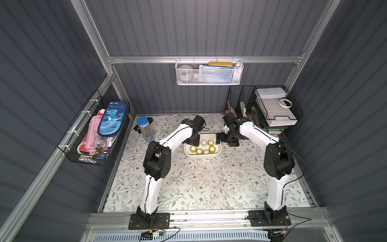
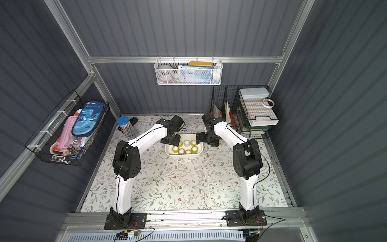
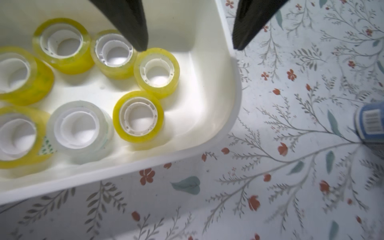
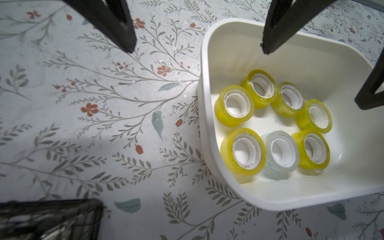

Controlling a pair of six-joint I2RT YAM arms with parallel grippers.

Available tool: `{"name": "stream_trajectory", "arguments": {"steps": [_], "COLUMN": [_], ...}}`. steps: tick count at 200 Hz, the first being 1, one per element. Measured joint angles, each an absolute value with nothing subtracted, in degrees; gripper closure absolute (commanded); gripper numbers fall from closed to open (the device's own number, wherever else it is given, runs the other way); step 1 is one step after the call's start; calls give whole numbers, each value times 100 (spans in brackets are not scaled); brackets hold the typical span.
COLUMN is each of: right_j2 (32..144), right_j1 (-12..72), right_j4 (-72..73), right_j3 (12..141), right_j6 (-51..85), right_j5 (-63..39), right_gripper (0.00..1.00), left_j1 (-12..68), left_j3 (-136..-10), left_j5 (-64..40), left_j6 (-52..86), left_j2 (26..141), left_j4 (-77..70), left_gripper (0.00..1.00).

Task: Put the transparent tape into the storage box
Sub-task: Place the tape in the storage box, then reset both arms

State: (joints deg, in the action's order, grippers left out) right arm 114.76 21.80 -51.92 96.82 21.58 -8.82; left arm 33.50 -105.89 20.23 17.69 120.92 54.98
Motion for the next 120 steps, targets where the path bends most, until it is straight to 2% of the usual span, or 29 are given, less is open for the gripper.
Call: {"name": "stream_trajectory", "arguments": {"steps": [4, 11, 85, 120], "right_j2": [11452, 11406, 10549, 9078], "right_j1": [2178, 2178, 2178, 2152], "right_j4": [-5196, -5205, -5140, -3948], "right_j3": [9688, 9712, 9786, 8307], "right_j6": [2154, 2141, 2008, 1984], "right_j5": [-854, -773, 349, 976], "right_gripper": [1, 1, 2, 1], "left_j1": [3350, 3350, 3343, 3330], "left_j3": [-10525, -10383, -8665, -7491], "left_j5": [2038, 2084, 2781, 3135], "left_j6": [1754, 1745, 1868, 1933], "left_j2": [11994, 11786, 9614, 8785], "left_j4": [5446, 5339, 4224, 3769], "left_gripper": [2, 1, 1, 1]}}
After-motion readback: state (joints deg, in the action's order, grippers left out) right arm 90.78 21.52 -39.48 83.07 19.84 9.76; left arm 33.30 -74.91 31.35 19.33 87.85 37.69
